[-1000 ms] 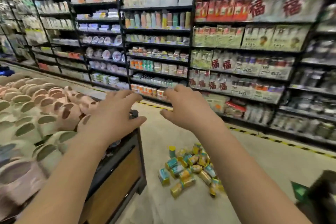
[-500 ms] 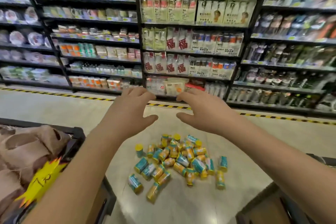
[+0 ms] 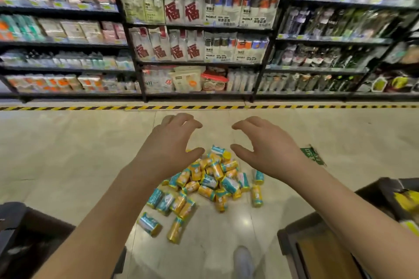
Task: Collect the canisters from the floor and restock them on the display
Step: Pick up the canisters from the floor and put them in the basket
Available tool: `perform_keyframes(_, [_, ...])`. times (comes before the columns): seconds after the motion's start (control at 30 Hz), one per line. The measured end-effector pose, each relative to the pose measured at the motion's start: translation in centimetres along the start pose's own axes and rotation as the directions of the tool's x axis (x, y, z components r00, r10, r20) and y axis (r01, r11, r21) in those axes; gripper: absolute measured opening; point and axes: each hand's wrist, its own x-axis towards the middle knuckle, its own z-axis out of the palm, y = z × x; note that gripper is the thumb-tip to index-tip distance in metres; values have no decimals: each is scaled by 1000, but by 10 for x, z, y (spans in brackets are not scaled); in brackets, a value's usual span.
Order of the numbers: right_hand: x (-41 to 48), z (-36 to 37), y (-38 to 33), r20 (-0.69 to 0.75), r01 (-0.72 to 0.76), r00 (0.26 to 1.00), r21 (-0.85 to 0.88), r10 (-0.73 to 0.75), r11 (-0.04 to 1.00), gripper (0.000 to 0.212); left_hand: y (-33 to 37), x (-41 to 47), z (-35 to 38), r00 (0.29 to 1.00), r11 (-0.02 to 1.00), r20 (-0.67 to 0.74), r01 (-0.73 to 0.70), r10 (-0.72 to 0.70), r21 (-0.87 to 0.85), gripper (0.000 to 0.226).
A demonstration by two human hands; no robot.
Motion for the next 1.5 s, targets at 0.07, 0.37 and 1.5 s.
perform_keyframes(0.07, [9, 10, 25, 16, -19, 1000, -3, 19, 1000, 52, 6, 23, 17, 1000, 1000, 12, -10, 10, -12, 61])
perform_keyframes(0.37, [62, 46, 159, 78, -23, 997, -1, 23, 1000, 53, 52, 136, 103, 995, 999, 103, 9, -5, -39, 62])
perform_keyframes(1.5, [173, 560, 379, 345, -223, 921, 94, 178, 970, 45, -56, 284, 635, 884, 981, 463, 143, -65, -135, 64])
